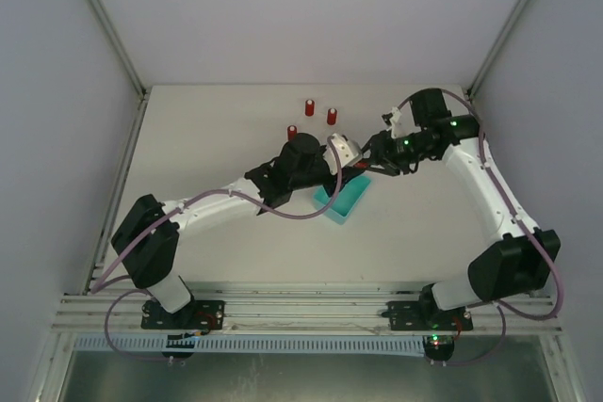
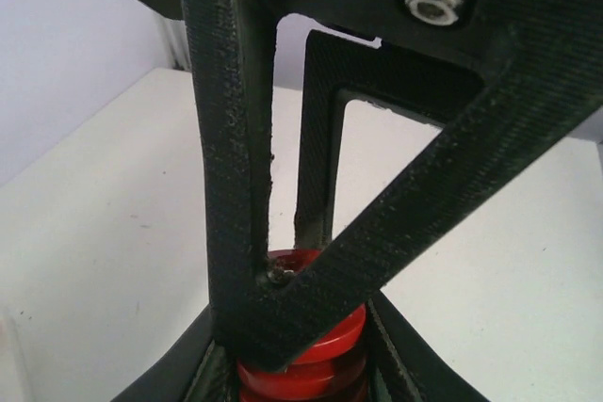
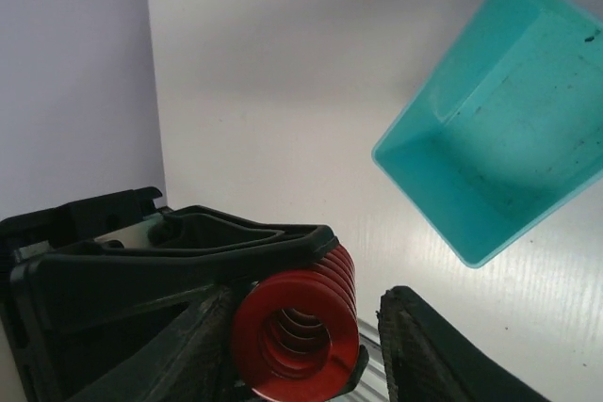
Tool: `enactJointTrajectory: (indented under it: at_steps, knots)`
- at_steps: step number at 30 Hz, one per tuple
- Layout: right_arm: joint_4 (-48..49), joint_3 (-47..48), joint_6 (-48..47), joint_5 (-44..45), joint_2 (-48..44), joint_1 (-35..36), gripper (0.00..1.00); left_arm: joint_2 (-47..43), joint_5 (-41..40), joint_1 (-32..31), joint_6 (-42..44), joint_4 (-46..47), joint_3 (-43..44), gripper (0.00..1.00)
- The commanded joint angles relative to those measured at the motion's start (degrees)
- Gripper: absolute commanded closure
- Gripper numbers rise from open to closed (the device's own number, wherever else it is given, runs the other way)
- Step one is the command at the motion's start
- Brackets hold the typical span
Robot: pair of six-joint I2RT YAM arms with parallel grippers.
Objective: Install the large spring
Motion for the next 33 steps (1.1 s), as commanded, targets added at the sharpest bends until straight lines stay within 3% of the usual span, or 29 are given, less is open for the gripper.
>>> enactJointTrajectory:
  at_steps: [1,6,9,12,16,17,18,26,33]
  knots:
    - [-1.68,1.53,-2.78,-1.23,2.70,2.01,0.62,-1.63,2.86,-0.51,1.88,5.17,0.42,1.00]
    - [0.00,2.16,-2.15,-4.37,3.87,2.73,0.90,-2.18,-1.11,-0.41,1.99,4.61,-0.86,1.00]
    - [1.50,3.24,-0.61,-5.42,4.62,2.76,0.99,-2.99,-3.26,0.40,1.07,4.53,-2.13,0.84]
    - [4.17,4.03,1.89,-5.54,5.30,2.78,1.00,-3.79,-4.43,1.57,0.30,4.09,-3.52,0.70]
    - [5.49,4.18,3.49,-3.34,5.76,2.74,1.00,-5.26,-5.77,2.26,-0.12,3.64,-5.62,0.42]
    - [5.16,4.17,3.36,-2.27,5.93,2.70,0.99,-5.58,-5.80,2.37,0.01,3.35,-6.20,0.13]
    - [4.95,4.23,3.21,-0.89,6.04,2.69,0.99,-6.13,-5.86,2.41,0.00,2.96,-6.62,0.01]
    - [10.07,5.50,4.78,16.43,8.61,3.51,1.00,-13.12,-10.07,4.39,-7.31,-2.66,-13.29,0.01]
    - [8.83,15.40,-1.90,33.12,17.45,9.12,1.00,-17.82,-11.43,13.63,-21.90,-10.68,-16.71,0.01]
